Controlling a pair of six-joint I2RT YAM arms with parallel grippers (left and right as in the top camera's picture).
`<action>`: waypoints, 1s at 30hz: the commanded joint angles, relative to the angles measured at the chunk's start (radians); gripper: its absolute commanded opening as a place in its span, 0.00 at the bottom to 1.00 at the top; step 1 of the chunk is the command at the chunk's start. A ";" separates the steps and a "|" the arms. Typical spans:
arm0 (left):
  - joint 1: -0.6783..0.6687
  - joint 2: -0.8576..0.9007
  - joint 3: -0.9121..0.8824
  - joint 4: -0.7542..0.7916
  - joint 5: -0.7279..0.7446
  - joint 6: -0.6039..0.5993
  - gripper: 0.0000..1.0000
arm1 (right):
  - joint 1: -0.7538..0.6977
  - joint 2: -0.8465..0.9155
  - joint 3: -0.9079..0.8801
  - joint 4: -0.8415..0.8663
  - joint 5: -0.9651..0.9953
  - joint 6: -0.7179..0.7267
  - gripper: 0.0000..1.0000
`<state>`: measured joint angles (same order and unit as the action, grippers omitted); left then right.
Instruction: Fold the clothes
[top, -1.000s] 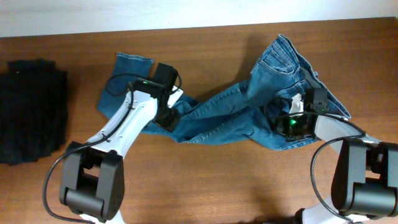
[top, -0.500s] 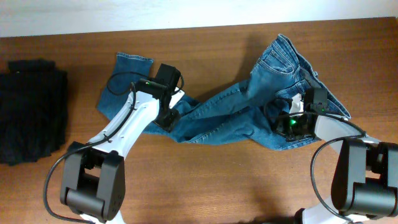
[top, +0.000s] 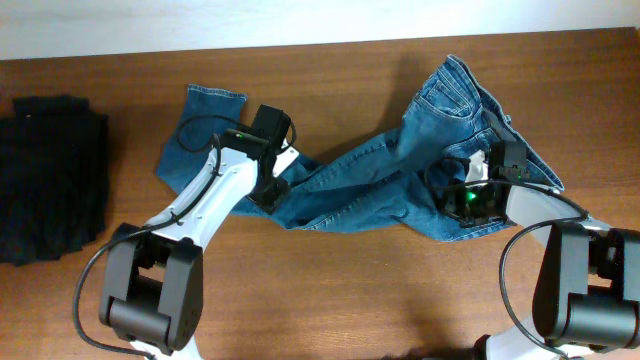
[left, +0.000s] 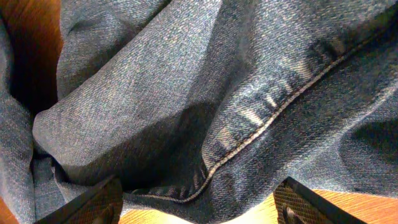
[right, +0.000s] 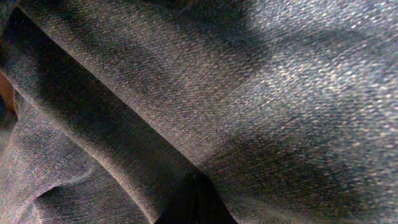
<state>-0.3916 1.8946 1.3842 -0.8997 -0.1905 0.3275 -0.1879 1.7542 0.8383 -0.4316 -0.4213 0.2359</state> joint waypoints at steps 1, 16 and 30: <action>0.002 0.012 -0.011 0.005 0.041 0.050 0.77 | 0.031 0.119 -0.107 -0.050 0.122 0.005 0.05; 0.002 0.077 -0.003 0.009 0.017 0.048 0.01 | 0.031 0.119 -0.107 -0.050 0.122 0.005 0.05; 0.025 0.056 0.267 0.338 -0.402 -0.076 0.00 | 0.031 0.119 -0.107 -0.050 0.118 0.006 0.05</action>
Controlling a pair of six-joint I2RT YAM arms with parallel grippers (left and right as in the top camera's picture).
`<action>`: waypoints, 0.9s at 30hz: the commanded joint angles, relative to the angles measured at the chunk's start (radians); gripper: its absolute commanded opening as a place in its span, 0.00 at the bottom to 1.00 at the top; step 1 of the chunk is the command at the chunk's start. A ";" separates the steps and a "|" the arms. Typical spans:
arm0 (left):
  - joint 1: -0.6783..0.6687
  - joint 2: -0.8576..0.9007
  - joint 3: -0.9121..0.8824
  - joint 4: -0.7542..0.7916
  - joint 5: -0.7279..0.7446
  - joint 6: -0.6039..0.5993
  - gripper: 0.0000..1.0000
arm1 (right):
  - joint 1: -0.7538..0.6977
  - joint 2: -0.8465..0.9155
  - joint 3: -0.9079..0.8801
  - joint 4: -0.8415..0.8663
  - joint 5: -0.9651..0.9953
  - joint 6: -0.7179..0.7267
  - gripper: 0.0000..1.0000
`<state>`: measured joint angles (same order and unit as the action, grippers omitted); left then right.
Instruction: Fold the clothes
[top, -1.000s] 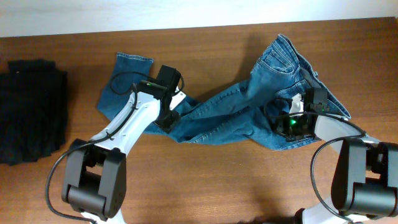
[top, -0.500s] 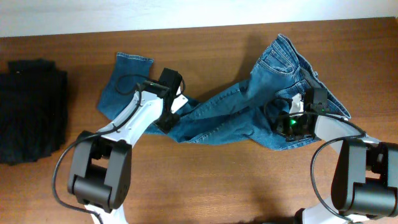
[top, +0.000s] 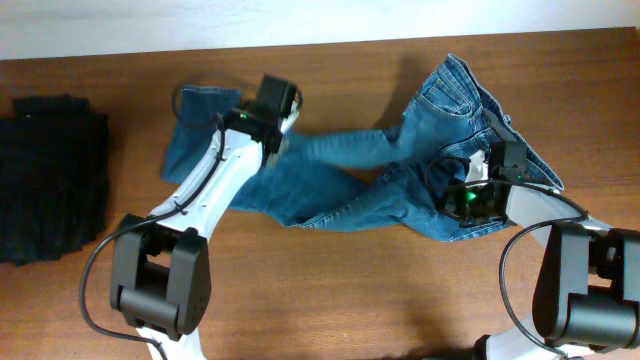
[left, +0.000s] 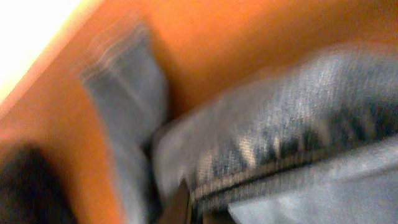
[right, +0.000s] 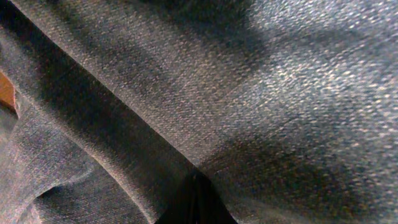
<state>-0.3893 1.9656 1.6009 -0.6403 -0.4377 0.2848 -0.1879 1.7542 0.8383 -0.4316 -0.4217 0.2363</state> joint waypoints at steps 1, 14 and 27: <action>0.033 -0.014 0.051 0.154 -0.153 -0.034 0.00 | 0.031 0.119 -0.107 -0.051 0.118 0.008 0.05; 0.177 0.028 0.051 0.241 0.135 -0.271 0.99 | 0.031 0.119 -0.107 -0.050 0.092 0.009 0.05; 0.183 -0.121 0.038 -0.485 0.137 -0.640 0.99 | 0.031 0.119 -0.107 -0.050 0.093 0.005 0.05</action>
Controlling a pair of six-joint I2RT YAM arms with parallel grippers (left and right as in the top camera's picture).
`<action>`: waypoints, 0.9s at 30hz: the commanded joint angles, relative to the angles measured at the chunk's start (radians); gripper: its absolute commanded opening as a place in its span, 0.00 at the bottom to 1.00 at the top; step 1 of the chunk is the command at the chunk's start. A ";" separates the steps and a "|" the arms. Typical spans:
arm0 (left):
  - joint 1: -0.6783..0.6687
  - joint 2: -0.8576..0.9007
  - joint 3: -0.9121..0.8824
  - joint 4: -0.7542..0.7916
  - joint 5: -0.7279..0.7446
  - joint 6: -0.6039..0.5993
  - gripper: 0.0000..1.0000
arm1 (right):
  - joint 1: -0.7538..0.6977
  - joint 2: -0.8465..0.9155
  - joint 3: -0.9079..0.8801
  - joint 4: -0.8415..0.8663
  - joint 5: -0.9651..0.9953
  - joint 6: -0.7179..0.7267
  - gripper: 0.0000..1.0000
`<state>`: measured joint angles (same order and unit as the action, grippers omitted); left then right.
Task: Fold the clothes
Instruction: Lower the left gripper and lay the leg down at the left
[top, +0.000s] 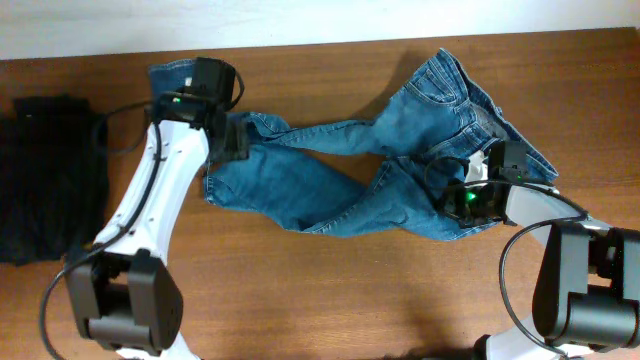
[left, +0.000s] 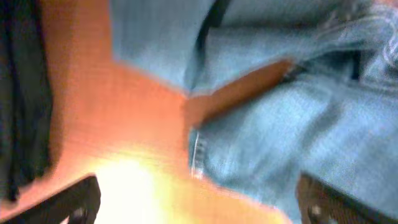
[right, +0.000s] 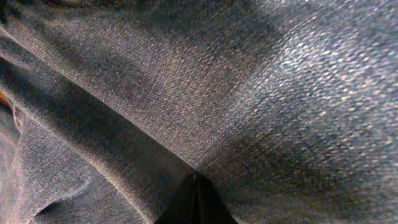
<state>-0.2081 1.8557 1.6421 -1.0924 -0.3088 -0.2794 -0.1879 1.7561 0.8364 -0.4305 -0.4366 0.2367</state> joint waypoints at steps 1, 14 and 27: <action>0.002 -0.011 -0.008 -0.048 0.011 -0.076 0.99 | 0.031 0.117 -0.105 -0.051 0.108 0.004 0.05; 0.002 -0.010 -0.187 -0.028 0.190 -0.075 0.99 | 0.031 0.117 -0.105 -0.052 0.119 0.004 0.05; 0.002 -0.010 -0.317 0.066 0.148 -0.103 0.99 | 0.031 0.117 -0.105 -0.053 0.122 0.005 0.05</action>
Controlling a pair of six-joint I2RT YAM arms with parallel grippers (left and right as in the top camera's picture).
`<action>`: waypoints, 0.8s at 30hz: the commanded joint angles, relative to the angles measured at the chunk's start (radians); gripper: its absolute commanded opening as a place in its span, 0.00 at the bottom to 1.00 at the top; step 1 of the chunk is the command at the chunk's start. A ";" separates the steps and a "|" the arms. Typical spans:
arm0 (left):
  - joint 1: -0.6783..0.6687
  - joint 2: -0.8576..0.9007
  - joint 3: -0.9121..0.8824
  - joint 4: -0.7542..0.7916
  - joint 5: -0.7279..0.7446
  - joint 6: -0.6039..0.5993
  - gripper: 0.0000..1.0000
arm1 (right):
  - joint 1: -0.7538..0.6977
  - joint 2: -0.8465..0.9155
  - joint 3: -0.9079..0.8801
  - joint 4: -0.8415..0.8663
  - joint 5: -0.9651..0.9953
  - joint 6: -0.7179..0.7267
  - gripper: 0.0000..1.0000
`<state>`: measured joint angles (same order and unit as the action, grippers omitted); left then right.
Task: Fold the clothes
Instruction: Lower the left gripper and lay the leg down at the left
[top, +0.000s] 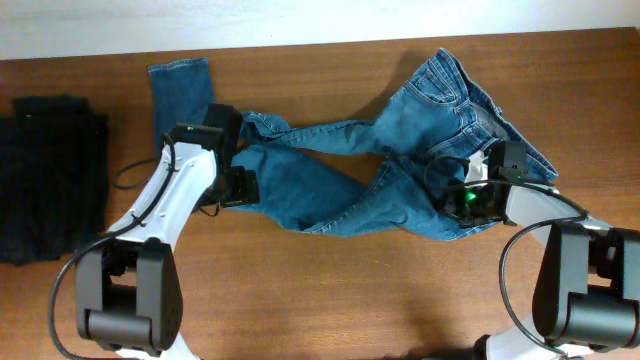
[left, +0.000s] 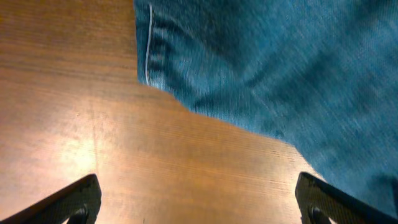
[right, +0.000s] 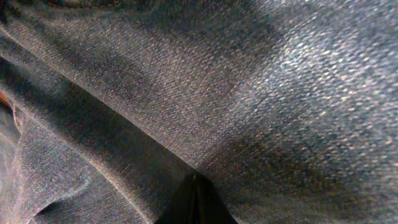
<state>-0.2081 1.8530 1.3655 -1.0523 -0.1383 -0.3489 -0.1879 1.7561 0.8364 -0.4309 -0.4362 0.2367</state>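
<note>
Blue jeans (top: 400, 160) lie spread across the table, waist at the right, one leg running up-left to a hem (top: 180, 85), the other leg (top: 290, 195) lying below it. My left gripper (top: 238, 187) hovers open at the left end of that lower leg. In the left wrist view its fingers (left: 78, 200) stand wide apart over bare wood, and the denim hem (left: 152, 56) lies just ahead of the gripper (left: 199, 202). My right gripper (top: 470, 197) is shut on the jeans near the waist; denim (right: 249, 93) fills the right wrist view, pinched at the gripper (right: 196, 190).
A pile of black clothes (top: 50, 180) sits at the table's left edge. The wooden table (top: 330, 290) shows bare wood along the front. A white wall runs behind the table's far edge.
My left gripper, still open, has moved from the upper leg's hem at the far left to the left end of the lower leg, nearer the front. The right gripper and jeans have not moved.
My left gripper stood open around a fold in the crossed legs. It was then shut on the leg, farther up and left. Later it was open at the far left with that leg stretched out. Now it hovers at the lower leg. The right gripper held the waist throughout.
</note>
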 joint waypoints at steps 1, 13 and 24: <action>0.002 -0.008 -0.058 0.047 -0.023 -0.047 0.99 | 0.031 0.117 -0.105 -0.053 0.122 0.005 0.05; 0.098 -0.008 -0.229 0.244 0.003 -0.145 0.99 | 0.031 0.117 -0.105 -0.055 0.126 0.005 0.05; 0.146 -0.008 -0.330 0.473 0.171 -0.152 0.99 | 0.031 0.117 -0.105 -0.055 0.125 0.005 0.05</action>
<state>-0.0624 1.8408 1.0718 -0.6170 -0.0559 -0.4835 -0.1879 1.7561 0.8364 -0.4313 -0.4362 0.2367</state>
